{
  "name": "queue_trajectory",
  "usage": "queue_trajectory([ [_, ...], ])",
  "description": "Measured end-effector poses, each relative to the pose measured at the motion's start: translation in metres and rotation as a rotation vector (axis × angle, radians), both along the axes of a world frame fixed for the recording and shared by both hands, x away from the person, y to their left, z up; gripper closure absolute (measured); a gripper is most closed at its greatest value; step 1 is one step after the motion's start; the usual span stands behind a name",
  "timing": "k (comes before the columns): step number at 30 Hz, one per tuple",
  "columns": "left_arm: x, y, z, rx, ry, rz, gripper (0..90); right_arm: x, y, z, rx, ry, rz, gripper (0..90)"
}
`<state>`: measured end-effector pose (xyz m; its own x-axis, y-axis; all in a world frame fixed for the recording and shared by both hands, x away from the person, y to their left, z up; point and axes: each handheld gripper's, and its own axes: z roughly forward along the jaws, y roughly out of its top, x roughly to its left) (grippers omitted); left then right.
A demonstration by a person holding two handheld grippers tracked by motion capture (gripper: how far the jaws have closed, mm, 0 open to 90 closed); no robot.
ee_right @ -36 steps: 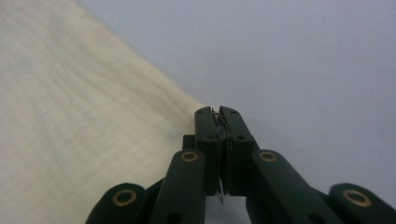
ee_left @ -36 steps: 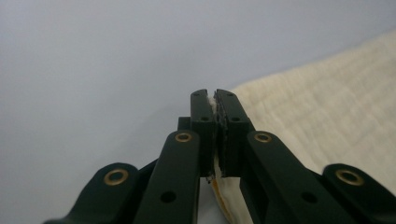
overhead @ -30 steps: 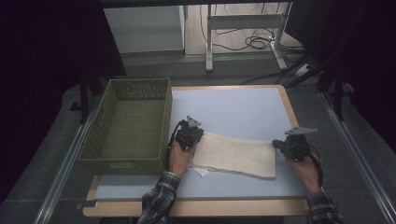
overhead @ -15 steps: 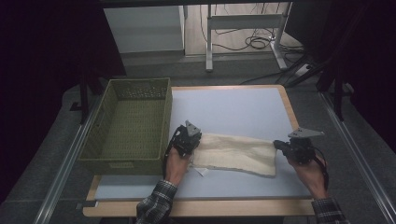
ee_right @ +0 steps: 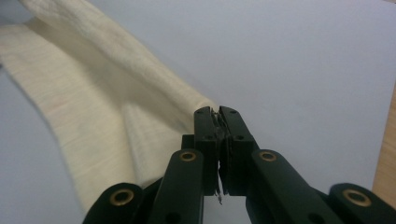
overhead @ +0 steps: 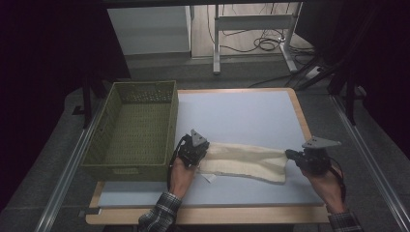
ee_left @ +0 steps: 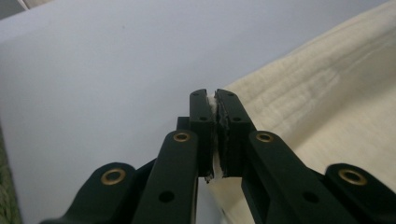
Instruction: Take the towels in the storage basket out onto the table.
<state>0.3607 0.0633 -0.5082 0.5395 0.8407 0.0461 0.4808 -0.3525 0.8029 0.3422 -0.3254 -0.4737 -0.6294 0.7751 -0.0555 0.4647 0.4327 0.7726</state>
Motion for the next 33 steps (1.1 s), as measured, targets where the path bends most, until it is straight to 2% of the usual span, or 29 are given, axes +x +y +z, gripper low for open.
queue_trajectory([
  [3, 0.016, -0.003, -0.001, 0.030, 0.015, 0.019, 83.1, 0.022, 0.004, -0.005, -0.026, 0.020, -0.027, 85.6],
  [5, 0.024, -0.005, -0.001, 0.052, 0.013, 0.050, 71.1, 0.034, 0.006, -0.010, -0.046, 0.033, -0.053, 80.0],
  [6, 0.024, -0.004, 0.000, 0.042, 0.013, 0.051, 69.4, 0.037, 0.007, -0.012, -0.054, 0.034, -0.061, 77.8],
  [8, 0.018, -0.003, 0.002, 0.024, 0.002, 0.046, 65.0, 0.035, 0.009, -0.009, -0.041, 0.025, -0.061, 76.1],
  [11, 0.007, -0.004, 0.001, 0.002, 0.005, 0.008, 60.6, 0.022, 0.016, -0.004, -0.019, 0.021, -0.020, 76.8],
  [12, 0.004, -0.006, -0.001, 0.009, 0.016, -0.002, 60.3, 0.018, 0.019, -0.004, -0.018, 0.030, -0.008, 79.0],
  [14, 0.000, -0.010, -0.009, 0.031, 0.036, -0.011, 58.5, 0.013, 0.026, -0.009, 0.019, 0.060, 0.025, 82.5],
  [16, -0.001, -0.012, -0.018, 0.058, 0.049, 0.001, 57.6, 0.011, 0.035, -0.020, 0.044, 0.092, 0.051, 84.1],
  [19, 0.000, -0.012, -0.029, 0.097, 0.067, 0.025, 54.7, 0.009, 0.047, -0.034, 0.041, 0.108, 0.078, 84.5],
  [20, 0.000, -0.010, -0.030, 0.080, 0.060, 0.029, 53.2, 0.009, 0.050, -0.038, 0.040, 0.114, 0.081, 84.7],
  [22, 0.000, -0.010, -0.029, 0.097, 0.059, 0.041, 52.9, 0.010, 0.052, -0.044, 0.010, 0.121, 0.076, 85.1],
  [23, 0.000, -0.011, -0.029, 0.121, 0.050, 0.045, 52.9, 0.011, 0.051, -0.046, -0.010, 0.120, 0.070, 85.5],
  [24, -0.001, -0.011, -0.028, 0.149, 0.045, 0.044, 52.7, 0.011, 0.047, -0.047, 0.002, 0.121, 0.064, 85.6],
  [26, -0.002, -0.012, -0.029, 0.162, 0.034, 0.048, 52.7, 0.010, 0.038, -0.046, 0.006, 0.123, 0.039, 85.8],
  [28, -0.002, -0.011, -0.029, 0.161, 0.031, 0.051, 52.7, 0.006, 0.023, -0.046, 0.003, 0.115, 0.016, 85.9],
  [30, -0.001, -0.009, -0.030, 0.139, 0.033, 0.051, 52.7, 0.004, 0.010, -0.045, 0.002, 0.113, -0.014, 86.9],
  [32, 0.000, -0.008, -0.030, 0.129, 0.045, 0.053, 52.6, 0.003, -0.004, -0.044, 0.028, 0.118, -0.032, 87.3],
  [33, 0.001, -0.008, -0.030, 0.128, 0.048, 0.055, 51.9, 0.002, -0.008, -0.044, 0.023, 0.119, -0.043, 87.3],
])
